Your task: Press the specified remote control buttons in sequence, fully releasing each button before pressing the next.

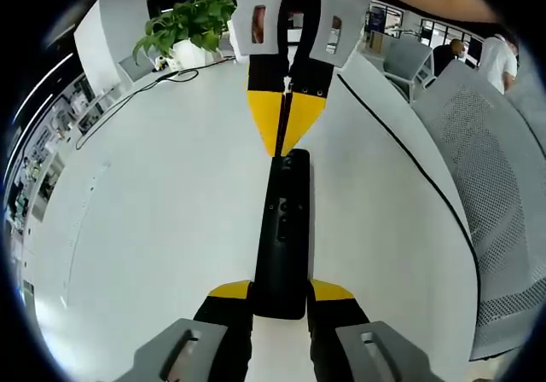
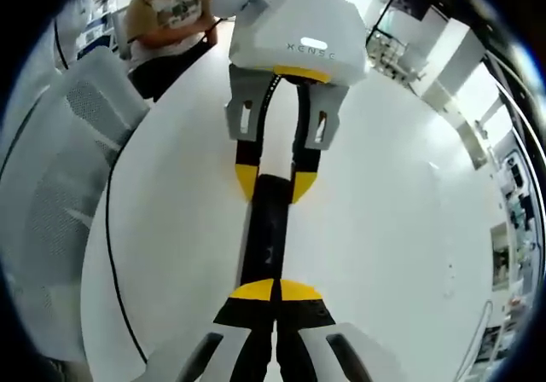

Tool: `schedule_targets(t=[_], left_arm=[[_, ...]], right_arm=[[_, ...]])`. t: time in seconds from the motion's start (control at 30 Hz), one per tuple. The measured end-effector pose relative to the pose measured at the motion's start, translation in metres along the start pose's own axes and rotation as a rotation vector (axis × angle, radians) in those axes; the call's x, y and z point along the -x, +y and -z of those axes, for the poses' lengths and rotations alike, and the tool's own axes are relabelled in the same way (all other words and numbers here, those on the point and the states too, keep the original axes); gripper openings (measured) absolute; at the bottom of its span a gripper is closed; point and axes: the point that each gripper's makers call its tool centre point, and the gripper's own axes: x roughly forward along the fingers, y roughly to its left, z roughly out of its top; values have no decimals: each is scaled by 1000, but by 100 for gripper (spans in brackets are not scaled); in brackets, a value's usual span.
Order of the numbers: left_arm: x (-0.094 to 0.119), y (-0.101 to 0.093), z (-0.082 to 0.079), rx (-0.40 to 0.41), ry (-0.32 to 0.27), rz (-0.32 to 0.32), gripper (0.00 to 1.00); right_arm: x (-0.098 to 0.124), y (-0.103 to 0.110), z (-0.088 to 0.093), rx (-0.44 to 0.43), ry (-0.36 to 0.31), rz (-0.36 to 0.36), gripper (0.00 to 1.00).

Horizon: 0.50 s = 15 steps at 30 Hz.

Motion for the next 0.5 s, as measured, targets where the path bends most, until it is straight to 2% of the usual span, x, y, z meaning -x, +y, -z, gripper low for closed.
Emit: schedule_targets(t=[0.5], left_arm=[[0,-2,0,-1,-3,2,24]], right_arm=[[-14,5,4,-9,1,-26,0]])
